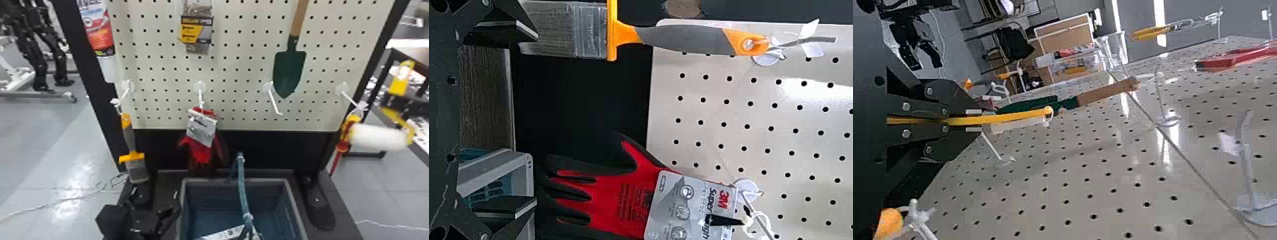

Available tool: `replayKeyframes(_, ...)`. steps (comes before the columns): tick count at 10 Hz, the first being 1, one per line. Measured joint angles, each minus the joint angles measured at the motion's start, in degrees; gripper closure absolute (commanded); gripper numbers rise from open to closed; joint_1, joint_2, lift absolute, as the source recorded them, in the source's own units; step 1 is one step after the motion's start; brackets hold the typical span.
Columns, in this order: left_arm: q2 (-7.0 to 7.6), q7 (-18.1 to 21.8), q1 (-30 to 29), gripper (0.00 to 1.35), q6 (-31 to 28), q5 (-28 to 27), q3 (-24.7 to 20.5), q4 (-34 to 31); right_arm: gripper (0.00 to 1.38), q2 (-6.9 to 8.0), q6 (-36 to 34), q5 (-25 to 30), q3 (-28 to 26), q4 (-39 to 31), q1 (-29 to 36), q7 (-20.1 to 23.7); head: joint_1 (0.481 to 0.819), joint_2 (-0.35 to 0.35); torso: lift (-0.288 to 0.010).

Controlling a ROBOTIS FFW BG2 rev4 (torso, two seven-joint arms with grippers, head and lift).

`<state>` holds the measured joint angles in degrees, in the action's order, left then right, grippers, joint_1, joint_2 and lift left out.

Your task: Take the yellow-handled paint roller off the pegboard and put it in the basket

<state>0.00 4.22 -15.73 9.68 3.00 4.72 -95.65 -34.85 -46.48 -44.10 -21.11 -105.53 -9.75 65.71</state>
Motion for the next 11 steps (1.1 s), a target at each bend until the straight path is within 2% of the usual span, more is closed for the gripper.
replayKeyframes(3,0.00,0.0,0.0,0.15,0.0,0.0,0.0,0.0,1.29,7.54,0.5,8.5,-0.1,-2.0,5.0,2.4,0.549,0.000,-0.100)
replayKeyframes(4,0.00,0.0,0.0,0.15,0.0,-0.1,-0.1,0.0,1.29,9.30,1.2,12.5,0.0,-1.4,5.7,4.0,0.549,0.000,-0.100)
replayKeyframes(6,0.00,0.0,0.1,0.15,-0.1,-0.2,0.1,0.0,1.29,11.41,1.9,15.5,2.1,0.2,6.8,4.4,0.549,0.000,-0.100)
replayKeyframes(8,0.00,0.0,0.1,0.15,-0.1,-0.1,0.0,0.1,1.29,14.43,3.1,17.3,7.1,3.0,7.3,5.8,0.549,0.000,-0.100)
replayKeyframes(11,0.00,0.0,0.3,0.15,0.2,0.0,0.0,0.3,1.29,16.82,5.2,18.1,15.5,8.1,6.9,6.9,0.549,0.000,-0.100)
